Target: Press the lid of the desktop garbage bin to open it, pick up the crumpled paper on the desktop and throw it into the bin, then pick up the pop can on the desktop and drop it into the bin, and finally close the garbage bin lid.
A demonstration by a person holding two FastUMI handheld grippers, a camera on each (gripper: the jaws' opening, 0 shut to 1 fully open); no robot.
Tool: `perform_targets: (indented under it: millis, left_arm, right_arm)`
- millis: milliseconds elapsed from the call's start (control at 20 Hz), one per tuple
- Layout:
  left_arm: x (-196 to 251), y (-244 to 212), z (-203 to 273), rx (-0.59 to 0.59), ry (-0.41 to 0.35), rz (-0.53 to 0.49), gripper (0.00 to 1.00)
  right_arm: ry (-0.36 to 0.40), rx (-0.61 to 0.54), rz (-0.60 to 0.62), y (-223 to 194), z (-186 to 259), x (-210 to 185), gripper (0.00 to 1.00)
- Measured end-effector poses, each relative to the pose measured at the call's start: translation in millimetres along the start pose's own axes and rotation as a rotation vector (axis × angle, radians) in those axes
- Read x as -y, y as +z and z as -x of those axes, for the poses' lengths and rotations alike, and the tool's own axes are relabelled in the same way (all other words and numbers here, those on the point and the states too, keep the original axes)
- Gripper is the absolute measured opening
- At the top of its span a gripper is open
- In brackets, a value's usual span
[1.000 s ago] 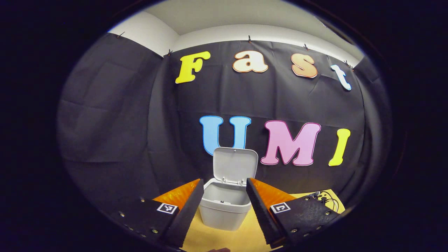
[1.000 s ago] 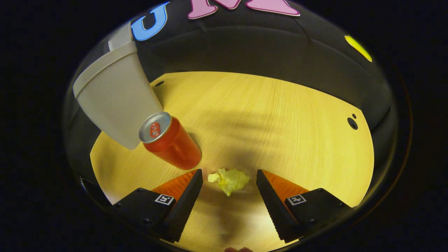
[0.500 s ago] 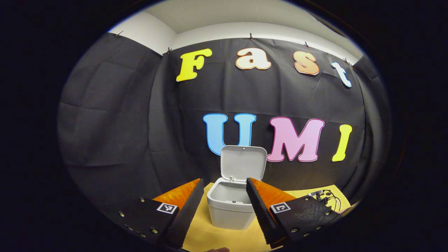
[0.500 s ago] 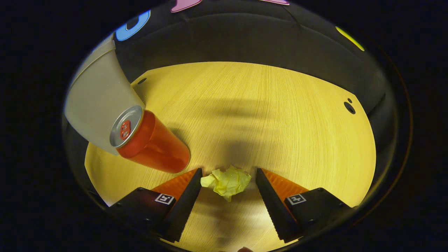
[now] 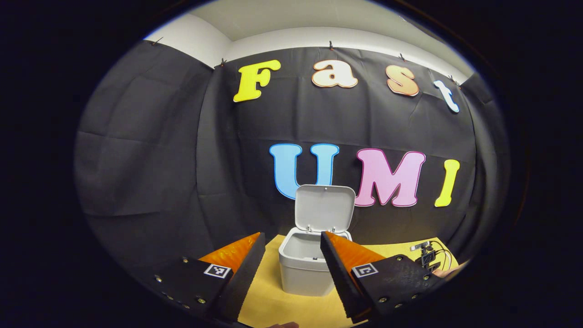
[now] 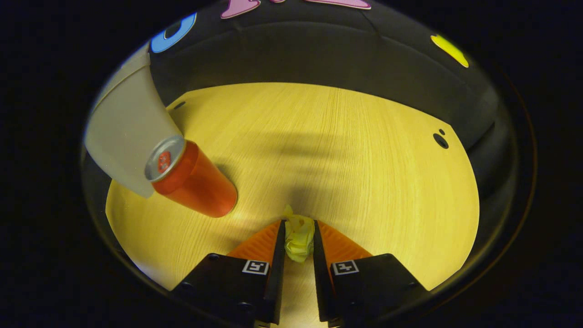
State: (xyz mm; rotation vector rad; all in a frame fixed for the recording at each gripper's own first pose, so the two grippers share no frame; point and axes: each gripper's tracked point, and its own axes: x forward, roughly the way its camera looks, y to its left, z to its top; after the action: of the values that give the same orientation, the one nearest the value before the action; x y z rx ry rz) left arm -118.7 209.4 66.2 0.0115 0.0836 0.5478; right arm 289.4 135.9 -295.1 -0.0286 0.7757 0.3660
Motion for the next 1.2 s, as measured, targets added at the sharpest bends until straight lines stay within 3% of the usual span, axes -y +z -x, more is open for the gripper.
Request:
perform_targets:
  millis: [300,500,700,1200]
  left_arm:
    - [1,-9,-2,-0.011,-0.042,0.064,0.82]
    - [6,-5,1,0.009,-0.067,0.054,0.82]
    - [4,0,13,0.032,-0.066,0.032,0.82]
    - [-19,2,55,0.043,0.005,0.005,0.81]
  right_arm:
    - [0.147,0.322,0.021,102,99,-32,0.35]
    - [0.249,0.508,0.116,166,173,-80,0.35]
    - [0.355,0.616,0.197,203,232,-132,0.35]
    - [0.527,0.681,0.337,246,241,-279,0.35]
